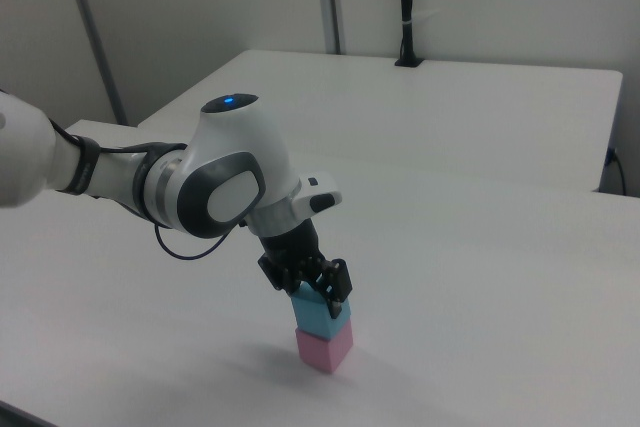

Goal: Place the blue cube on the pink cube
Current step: 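Lower the light-blue cube onto the top of the pink cube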

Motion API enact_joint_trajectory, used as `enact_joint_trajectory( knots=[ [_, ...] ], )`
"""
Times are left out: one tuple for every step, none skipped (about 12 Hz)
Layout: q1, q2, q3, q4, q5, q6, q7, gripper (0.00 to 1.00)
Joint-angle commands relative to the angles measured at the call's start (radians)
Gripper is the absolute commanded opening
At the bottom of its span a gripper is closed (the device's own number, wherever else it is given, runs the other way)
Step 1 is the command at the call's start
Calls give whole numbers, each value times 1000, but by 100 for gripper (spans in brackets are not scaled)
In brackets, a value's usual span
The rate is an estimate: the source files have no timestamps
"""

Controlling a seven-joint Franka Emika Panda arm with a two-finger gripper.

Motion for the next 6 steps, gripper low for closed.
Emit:
enact_joint_trajectory(
  knots=[
    [1,0,-16,-13,-22,21,-16,45],
    [1,-1,-30,-13,-22,21,-16,61],
    [1,-1,-35,-13,-22,17,-16,90],
    [1,-3,-35,-13,-22,7,-16,100],
    [1,-7,-36,-13,-22,4,-16,100],
    [2,-10,-38,-11,-20,-12,-16,100]
  ],
)
